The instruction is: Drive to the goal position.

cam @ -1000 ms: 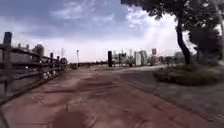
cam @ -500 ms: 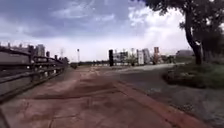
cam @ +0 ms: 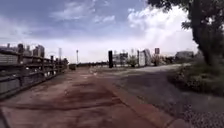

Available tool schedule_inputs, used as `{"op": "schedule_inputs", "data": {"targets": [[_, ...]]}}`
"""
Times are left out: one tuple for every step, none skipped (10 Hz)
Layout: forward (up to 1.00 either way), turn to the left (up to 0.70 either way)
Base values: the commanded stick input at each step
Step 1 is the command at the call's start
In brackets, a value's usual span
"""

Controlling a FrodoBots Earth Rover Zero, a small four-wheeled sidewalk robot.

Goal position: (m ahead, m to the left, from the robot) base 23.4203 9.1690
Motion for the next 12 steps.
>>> {"op": "schedule_inputs", "data": {"targets": [[1.00,0.40],[1.00,0.40],[1.00,0.35],[1.00,0.14],[1.00,0.00],[1.00,0.00],[1.00,0.00],[1.00,0.00],[1.00,0.00],[1.00,0.00],[1.00,0.00],[1.00,0.00]]}}
